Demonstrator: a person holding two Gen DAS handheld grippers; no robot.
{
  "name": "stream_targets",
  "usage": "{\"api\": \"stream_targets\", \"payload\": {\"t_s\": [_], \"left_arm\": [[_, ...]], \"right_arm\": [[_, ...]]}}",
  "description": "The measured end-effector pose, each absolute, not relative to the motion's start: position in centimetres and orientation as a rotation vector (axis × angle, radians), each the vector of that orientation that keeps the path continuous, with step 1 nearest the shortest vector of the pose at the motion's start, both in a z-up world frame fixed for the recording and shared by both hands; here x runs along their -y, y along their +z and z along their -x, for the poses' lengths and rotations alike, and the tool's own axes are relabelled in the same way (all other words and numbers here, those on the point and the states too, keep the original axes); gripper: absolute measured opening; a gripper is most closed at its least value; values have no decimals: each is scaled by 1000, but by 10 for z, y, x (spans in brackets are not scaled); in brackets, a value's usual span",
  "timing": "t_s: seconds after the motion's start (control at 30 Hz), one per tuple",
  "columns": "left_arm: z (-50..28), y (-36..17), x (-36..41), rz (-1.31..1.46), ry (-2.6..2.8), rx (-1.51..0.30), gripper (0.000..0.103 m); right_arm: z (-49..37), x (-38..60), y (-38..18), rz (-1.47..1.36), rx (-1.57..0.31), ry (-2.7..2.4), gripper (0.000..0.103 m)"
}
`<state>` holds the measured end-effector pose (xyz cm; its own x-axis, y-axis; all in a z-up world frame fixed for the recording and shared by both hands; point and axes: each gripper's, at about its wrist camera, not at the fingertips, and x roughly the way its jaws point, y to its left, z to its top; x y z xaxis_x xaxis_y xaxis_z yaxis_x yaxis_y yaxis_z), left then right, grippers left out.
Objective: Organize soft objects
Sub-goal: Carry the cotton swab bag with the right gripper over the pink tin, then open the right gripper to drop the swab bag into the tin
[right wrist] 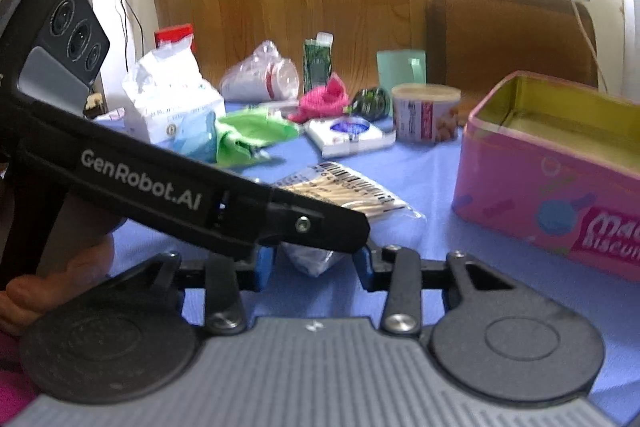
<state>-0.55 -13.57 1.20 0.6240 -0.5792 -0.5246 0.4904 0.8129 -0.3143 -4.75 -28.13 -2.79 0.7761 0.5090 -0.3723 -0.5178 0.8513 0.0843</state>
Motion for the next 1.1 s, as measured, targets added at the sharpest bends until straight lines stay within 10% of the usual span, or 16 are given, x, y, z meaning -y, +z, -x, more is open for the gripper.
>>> {"api": "stream_targets", "payload": {"t_s": [0.87, 1.1], "left_arm": [[-53, 62, 280, -7, -781, -503, 70], [-60, 55, 284, 2, -752, -515, 86]], "right_arm": [[13, 384, 3, -40, -184, 225, 44], [-5, 406, -3, -57, -216, 50, 57]]}}
